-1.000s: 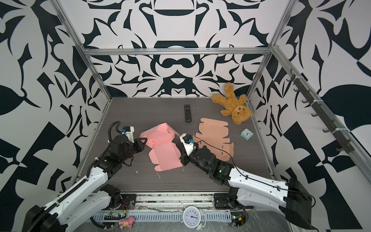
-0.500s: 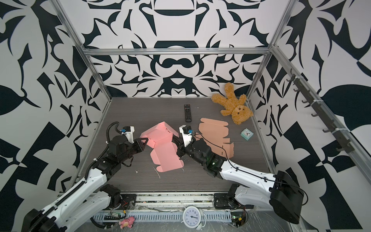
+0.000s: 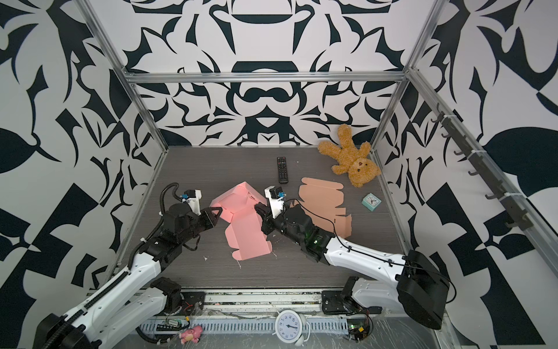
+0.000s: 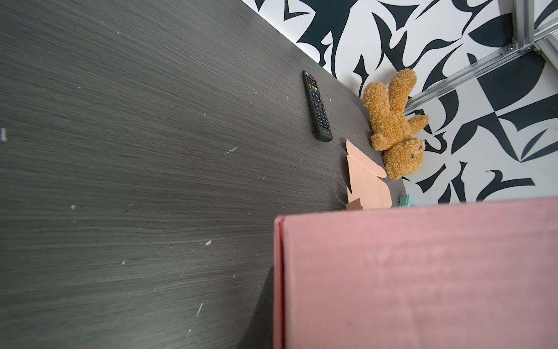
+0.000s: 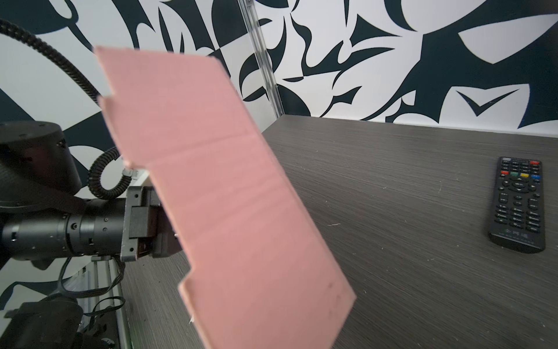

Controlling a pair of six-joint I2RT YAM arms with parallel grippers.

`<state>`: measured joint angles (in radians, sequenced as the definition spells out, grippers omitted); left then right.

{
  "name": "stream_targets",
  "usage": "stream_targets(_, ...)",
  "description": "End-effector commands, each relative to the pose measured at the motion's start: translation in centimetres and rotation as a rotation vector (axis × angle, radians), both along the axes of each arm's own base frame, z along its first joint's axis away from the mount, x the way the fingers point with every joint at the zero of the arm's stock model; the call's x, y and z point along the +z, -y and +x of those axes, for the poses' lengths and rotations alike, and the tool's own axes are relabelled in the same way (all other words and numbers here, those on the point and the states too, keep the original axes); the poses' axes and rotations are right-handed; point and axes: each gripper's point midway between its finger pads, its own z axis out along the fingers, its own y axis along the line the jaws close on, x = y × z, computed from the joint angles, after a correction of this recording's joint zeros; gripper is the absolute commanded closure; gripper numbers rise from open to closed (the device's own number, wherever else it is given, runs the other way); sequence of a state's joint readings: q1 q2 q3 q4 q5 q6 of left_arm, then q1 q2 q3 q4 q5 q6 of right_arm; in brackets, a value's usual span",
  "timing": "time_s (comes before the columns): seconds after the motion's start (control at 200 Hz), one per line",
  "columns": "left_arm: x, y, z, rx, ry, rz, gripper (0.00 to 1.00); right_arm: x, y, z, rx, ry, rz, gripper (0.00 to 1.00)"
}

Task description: Fold the paper box

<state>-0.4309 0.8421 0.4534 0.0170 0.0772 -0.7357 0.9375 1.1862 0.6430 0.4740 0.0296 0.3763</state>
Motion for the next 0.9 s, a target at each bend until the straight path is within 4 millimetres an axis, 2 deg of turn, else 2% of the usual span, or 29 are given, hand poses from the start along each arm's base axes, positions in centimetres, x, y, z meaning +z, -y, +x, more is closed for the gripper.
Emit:
stream_targets(0.0,-0.1,0.3,-0.2,-0.015,-0.009,-0.005,0.88,2.7,-0.4,0.1,0.009,0.028,0.049,0.93)
stream_targets(0.145,-0.1,0.1,-0.2,-0.006,-0.01,-0.001,0.88,2.9,0.3,-0.4,0.015,0.043,0.009,0.89)
stream_targets(0.3,-0.4,-0.2,-0.1,0.002,-0.017,0.017,0.88,3.3,1.8,-1.5,0.026,0.073,-0.074,0.74)
stream_targets(0.48,-0.4,-1.1,0.0,-0.001,-0.034,0.019,0.88,4.8,3.3,-3.1,0.085,0.12,-0.164,0.58)
stream_targets(0.595,-0.2,-1.8,0.0,-0.011,-0.042,0.022,0.88,5.9,3.7,-3.5,0.17,0.104,-0.151,0.53)
stream_targets(0.795,1.0,-2.5,0.2,-0.066,-0.039,-0.011,0.88,8.1,6.4,-0.3,0.202,0.02,-0.008,0.48)
stream_targets(0.895,1.3,-2.0,0.2,-0.121,-0.036,0.003,0.88,8.5,6.0,0.8,0.256,-0.01,0.012,0.47)
